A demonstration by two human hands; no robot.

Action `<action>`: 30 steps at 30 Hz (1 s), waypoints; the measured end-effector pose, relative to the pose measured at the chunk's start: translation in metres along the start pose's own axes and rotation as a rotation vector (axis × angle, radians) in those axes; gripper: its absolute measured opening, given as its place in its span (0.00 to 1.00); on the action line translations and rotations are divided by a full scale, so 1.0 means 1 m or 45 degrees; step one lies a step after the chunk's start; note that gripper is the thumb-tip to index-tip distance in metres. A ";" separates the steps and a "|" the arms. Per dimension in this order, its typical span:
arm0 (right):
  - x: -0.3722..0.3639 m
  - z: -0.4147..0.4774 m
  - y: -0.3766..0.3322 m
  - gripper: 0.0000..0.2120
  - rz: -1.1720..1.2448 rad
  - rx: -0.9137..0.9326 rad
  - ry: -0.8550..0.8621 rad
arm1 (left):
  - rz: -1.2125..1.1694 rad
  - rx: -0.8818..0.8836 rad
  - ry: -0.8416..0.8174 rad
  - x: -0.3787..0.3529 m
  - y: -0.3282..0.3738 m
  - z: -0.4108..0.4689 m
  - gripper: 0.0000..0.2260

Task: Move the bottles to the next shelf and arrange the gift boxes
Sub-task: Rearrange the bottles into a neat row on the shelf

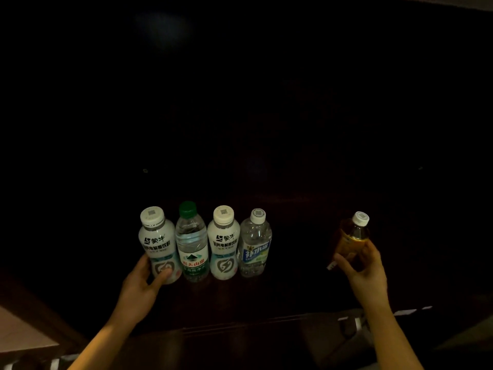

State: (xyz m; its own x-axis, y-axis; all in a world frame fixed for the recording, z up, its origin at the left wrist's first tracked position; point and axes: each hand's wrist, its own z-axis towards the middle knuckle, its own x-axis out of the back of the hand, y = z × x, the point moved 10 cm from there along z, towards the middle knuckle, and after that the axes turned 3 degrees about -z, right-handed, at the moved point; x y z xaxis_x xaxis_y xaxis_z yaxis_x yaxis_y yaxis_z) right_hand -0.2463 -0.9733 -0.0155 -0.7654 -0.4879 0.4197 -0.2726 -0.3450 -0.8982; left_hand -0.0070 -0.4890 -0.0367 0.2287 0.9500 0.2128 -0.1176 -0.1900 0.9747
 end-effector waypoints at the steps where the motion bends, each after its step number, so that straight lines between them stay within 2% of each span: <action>1: -0.002 0.001 0.002 0.43 -0.003 0.011 0.009 | -0.004 -0.003 0.003 0.000 0.001 0.000 0.26; 4: -0.003 0.002 0.007 0.37 0.002 0.022 0.069 | -0.016 -0.012 -0.002 0.000 0.002 -0.001 0.24; 8: -0.010 0.000 0.001 0.34 0.049 0.040 0.061 | -0.012 0.003 -0.008 0.000 0.002 -0.002 0.24; 20: -0.090 -0.038 -0.047 0.35 0.107 0.110 -0.140 | 0.012 0.005 0.018 0.002 0.002 -0.002 0.24; 30: -0.119 -0.061 -0.062 0.36 0.071 0.150 -0.157 | 0.018 -0.007 0.007 0.001 0.003 -0.002 0.24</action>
State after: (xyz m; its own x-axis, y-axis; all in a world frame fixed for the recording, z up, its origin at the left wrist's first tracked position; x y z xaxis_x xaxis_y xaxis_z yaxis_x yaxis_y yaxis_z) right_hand -0.1737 -0.8452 -0.0182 -0.6984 -0.6008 0.3889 -0.1558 -0.4027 -0.9020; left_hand -0.0091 -0.4877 -0.0336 0.2214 0.9486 0.2259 -0.1257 -0.2020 0.9713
